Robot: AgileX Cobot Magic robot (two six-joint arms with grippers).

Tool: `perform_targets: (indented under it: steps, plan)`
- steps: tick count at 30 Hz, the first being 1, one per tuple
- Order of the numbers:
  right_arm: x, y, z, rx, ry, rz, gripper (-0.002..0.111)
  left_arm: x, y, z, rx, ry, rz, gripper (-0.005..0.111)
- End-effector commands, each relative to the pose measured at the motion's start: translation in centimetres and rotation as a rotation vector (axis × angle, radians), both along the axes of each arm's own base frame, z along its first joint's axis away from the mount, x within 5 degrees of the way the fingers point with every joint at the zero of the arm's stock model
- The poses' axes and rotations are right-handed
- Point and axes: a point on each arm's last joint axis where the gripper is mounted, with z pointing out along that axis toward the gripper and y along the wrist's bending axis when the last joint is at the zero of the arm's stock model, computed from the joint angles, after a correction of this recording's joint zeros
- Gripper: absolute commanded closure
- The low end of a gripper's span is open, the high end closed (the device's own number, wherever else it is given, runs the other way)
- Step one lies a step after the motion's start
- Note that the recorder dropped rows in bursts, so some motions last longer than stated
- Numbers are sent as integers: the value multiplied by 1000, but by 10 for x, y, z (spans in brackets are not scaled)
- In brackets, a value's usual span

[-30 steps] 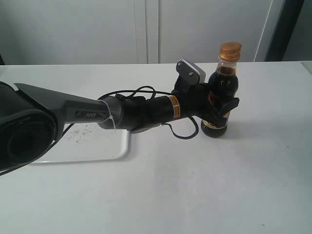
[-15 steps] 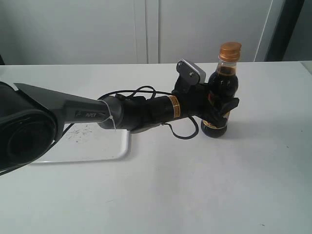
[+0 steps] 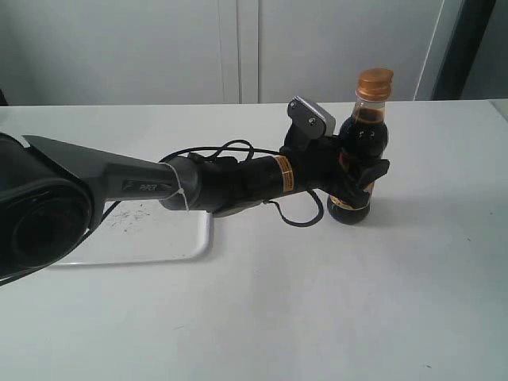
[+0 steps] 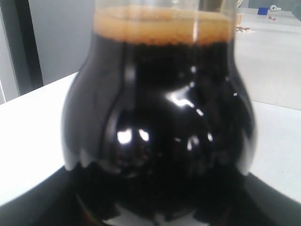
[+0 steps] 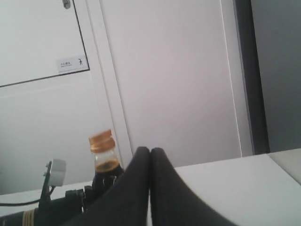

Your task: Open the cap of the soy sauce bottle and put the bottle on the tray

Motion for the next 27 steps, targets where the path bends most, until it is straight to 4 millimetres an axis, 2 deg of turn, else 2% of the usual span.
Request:
perform_targets:
  steps: [1,7,13,20,24,27]
  plan:
    - [4,0,33,-5,-48,-2,108,-2,-1,1,25,-11,-7,106]
    - [20,1,75,-62,-52,-16,108,-2,-1,1,25,-11,-7,106]
    - [44,3,99,-96,-69,-25,108,-2,-1,0,30,-9,-3,106]
    - [81,4,108,-151,-143,-50,108,-2,-1,0,32,-9,-1,106]
    - [114,9,108,-223,-85,-37,108,-2,-1,0,32,-9,-1,106]
    - [146,12,95,-267,-14,-19,108,-2,-1,0,32,-9,-1,106]
